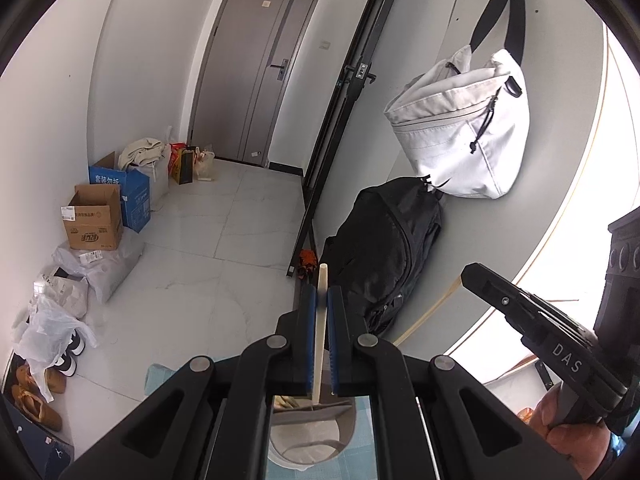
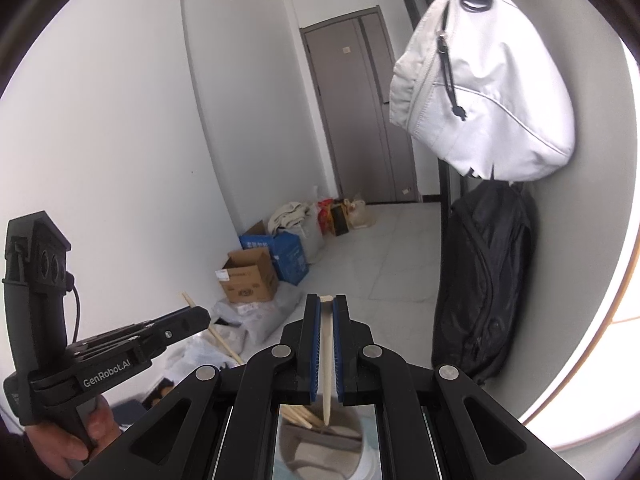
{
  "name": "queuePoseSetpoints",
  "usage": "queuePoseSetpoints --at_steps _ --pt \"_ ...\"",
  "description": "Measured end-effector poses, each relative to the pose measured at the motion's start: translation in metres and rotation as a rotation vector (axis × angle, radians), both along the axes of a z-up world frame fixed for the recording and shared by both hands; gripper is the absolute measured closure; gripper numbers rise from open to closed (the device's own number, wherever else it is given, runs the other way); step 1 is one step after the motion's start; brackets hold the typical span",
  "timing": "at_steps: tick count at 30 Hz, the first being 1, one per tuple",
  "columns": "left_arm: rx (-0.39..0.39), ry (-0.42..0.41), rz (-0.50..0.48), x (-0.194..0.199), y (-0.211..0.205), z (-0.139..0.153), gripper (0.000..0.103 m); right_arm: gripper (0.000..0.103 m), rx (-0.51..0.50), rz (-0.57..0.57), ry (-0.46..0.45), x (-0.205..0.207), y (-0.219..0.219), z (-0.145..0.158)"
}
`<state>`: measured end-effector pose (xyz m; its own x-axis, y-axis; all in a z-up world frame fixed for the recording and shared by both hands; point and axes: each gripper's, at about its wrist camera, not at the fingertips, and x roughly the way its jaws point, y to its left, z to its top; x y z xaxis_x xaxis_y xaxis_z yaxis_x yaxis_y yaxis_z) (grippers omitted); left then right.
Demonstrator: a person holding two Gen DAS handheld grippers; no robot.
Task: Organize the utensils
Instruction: 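Raise both held chopsticks upright above the white utensil holder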
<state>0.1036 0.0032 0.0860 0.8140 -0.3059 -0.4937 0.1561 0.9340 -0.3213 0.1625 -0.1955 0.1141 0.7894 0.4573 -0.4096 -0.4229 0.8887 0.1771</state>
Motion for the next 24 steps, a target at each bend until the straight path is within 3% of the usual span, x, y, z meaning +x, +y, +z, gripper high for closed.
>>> queuePoseSetpoints --at_steps 6,15,24 --pt "-0.028 0.05 0.008 0.017 0.007 -0.021 0.101 0.098 -0.082 0.037 0.019 0.016 0.02 -0.014" --pt "-0.056 0.128 0.007 0.032 0.011 -0.049 0.101 0.098 -0.102 0.069 0.11 0.034 0.031 -0.049" --pt "-0.084 0.189 -0.038 0.04 0.015 -0.058 0.102 0.098 -0.098 0.097 0.176 0.047 0.04 -0.07"
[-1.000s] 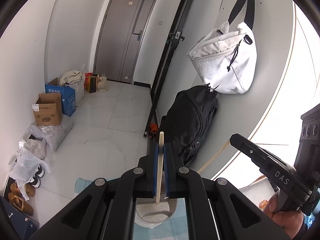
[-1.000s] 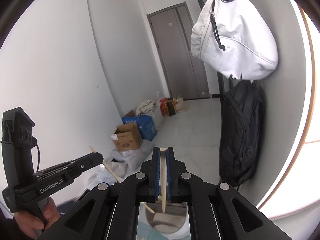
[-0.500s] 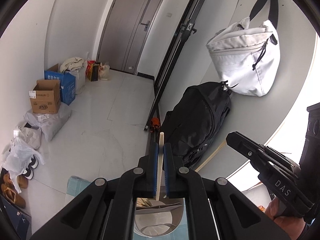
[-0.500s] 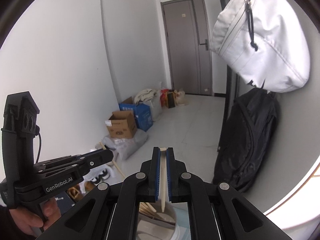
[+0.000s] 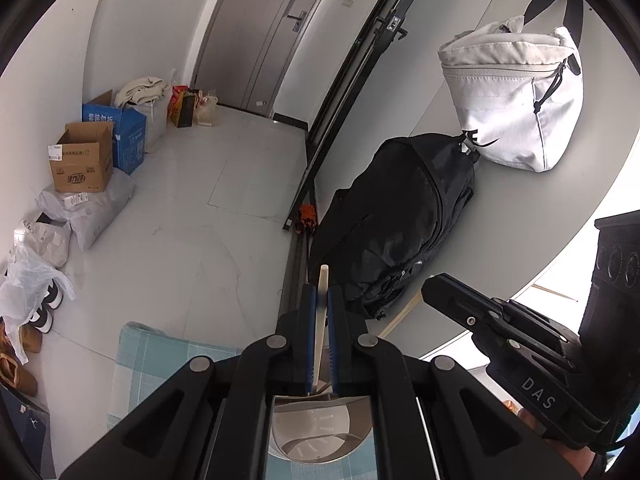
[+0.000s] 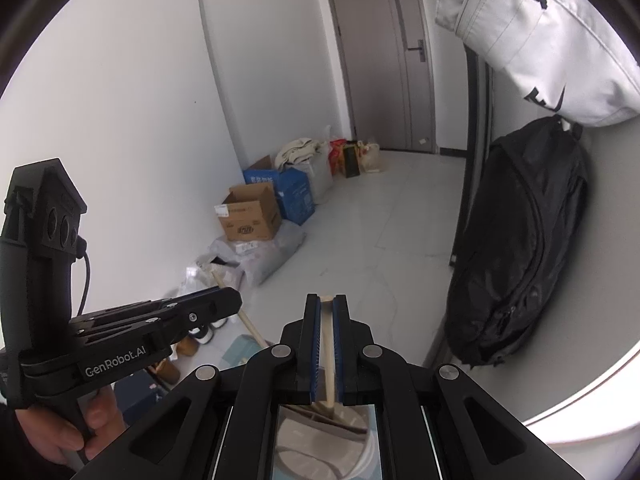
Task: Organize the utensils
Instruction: 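Raise both held chopsticks upright above the white utensil holder, then open both grippers to drop the chopsticks into the holder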
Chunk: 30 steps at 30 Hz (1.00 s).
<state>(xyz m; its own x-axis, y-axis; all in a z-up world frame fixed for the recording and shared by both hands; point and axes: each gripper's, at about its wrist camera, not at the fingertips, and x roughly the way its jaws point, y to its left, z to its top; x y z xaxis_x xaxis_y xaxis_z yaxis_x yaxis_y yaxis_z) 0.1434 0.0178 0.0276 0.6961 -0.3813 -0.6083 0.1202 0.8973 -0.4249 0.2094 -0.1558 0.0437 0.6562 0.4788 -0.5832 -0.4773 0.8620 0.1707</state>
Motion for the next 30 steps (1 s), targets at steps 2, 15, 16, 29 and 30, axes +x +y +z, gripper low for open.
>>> queuePoseSetpoints --at_steps 2,15,16,29,30 --pt "-0.025 0.025 -0.013 0.003 0.003 -0.002 0.101 0.097 0.023 0.006 0.021 0.003 0.0 -0.002" --pt "-0.019 0.069 0.011 -0.002 0.019 0.0 0.06 0.087 0.168 -0.051 0.114 -0.005 -0.023 -0.024" --pt "-0.014 0.058 0.029 -0.005 0.022 0.001 0.055 0.085 0.174 -0.062 0.118 -0.007 -0.027 -0.026" --pt "0.082 0.029 0.08 -0.034 0.028 0.01 0.054 0.056 0.205 -0.104 0.065 -0.043 -0.039 -0.013" --pt "0.088 0.026 0.081 -0.036 0.028 0.011 0.054 0.056 0.206 -0.102 0.059 -0.047 -0.038 -0.012"
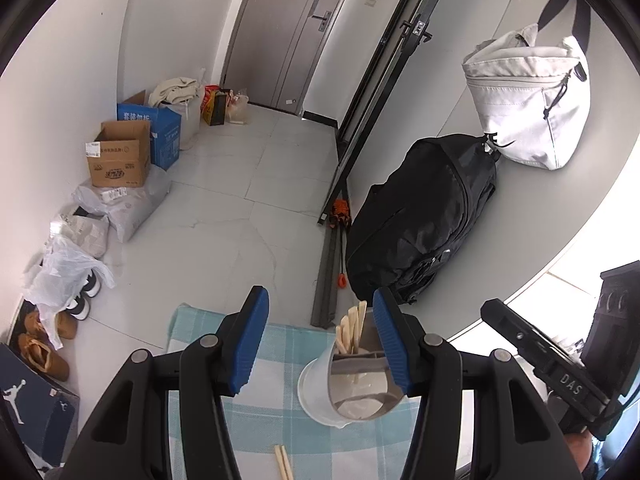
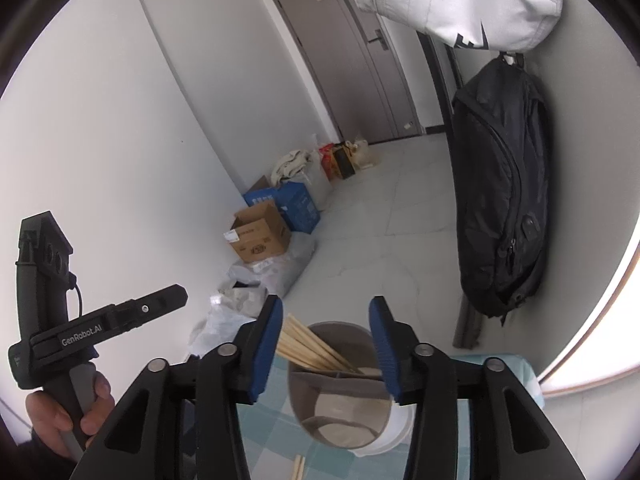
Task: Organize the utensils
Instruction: 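Withdraw both grippers from the holder back toward the chopstick bundle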
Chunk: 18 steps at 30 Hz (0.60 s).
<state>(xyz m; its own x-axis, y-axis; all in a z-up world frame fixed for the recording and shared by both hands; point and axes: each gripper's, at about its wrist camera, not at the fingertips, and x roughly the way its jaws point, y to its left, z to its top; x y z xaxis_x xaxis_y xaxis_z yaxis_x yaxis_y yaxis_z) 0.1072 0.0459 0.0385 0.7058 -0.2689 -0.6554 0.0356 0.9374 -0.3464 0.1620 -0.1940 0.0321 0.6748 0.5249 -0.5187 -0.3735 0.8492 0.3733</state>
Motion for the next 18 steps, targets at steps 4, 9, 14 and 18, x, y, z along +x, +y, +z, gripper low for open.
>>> queuePoseSetpoints --at_steps 4,9,14,18 --pt "0.02 -0.006 0.009 -0.013 0.0 0.003 0.053 0.052 0.006 0.006 -0.012 -0.014 0.002 0.002" --pt "0.037 -0.03 0.021 -0.028 0.0 0.003 0.043 0.042 0.01 0.005 -0.028 -0.033 0.005 0.001" --pt "0.064 -0.04 0.014 -0.041 -0.004 -0.003 0.042 0.03 0.008 -0.007 -0.059 -0.056 0.006 -0.006" --pt "0.077 -0.038 0.02 -0.051 -0.006 -0.014 0.042 0.025 0.004 -0.007 -0.052 -0.07 0.006 -0.021"
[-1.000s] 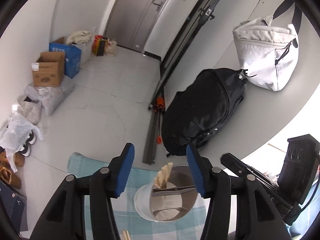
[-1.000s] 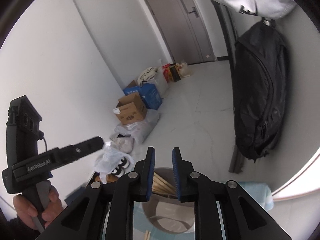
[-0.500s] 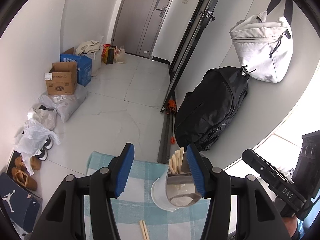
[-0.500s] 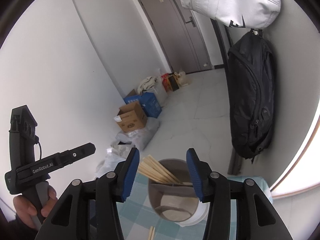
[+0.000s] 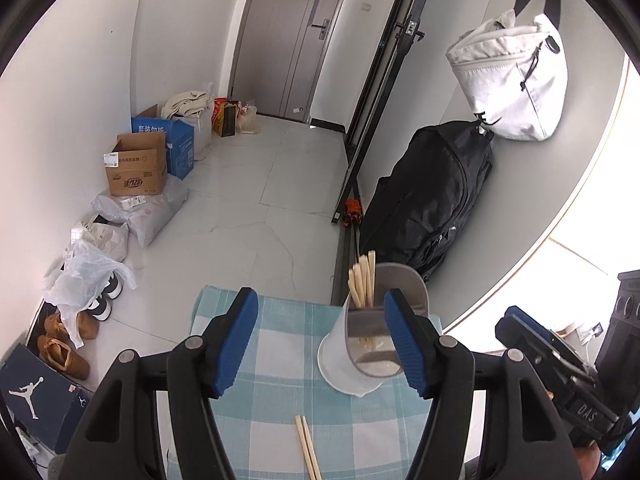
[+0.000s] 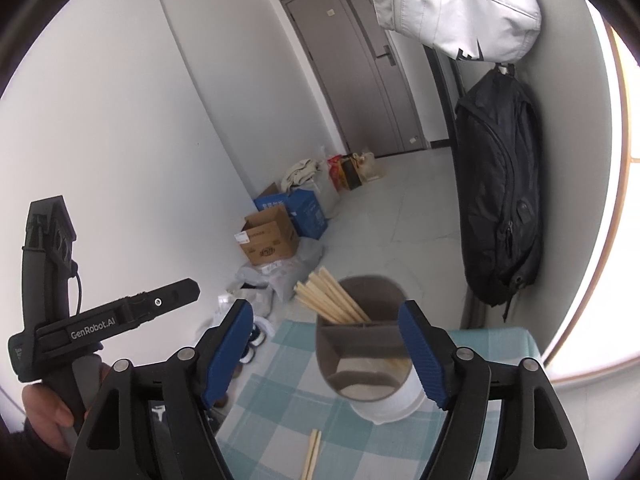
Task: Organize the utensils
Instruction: 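Withdraw both grippers from the holder back toward the chopstick bundle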
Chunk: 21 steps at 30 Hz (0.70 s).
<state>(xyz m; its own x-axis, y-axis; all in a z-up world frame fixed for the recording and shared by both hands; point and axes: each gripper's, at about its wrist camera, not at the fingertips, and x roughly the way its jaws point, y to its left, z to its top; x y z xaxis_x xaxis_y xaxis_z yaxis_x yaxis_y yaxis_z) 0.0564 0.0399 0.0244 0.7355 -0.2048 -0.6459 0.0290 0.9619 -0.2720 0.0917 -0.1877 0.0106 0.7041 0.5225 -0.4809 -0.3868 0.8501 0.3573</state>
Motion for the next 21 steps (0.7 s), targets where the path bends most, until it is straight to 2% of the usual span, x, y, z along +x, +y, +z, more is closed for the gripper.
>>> queuePoseSetpoints --at_steps 4,14,21 --pt "0.022 0.014 -0.002 -0.011 -0.002 -0.013 0.042 0.02 -0.007 0.002 0.025 -0.01 0.0 -0.021" --pt "0.027 0.084 0.035 -0.028 0.007 -0.06 0.041 0.018 -0.081 0.054 0.093 -0.028 0.02 -0.069" --pt "0.022 0.142 0.058 -0.03 0.018 -0.096 0.034 0.018 -0.17 0.125 0.227 -0.024 0.047 -0.112"
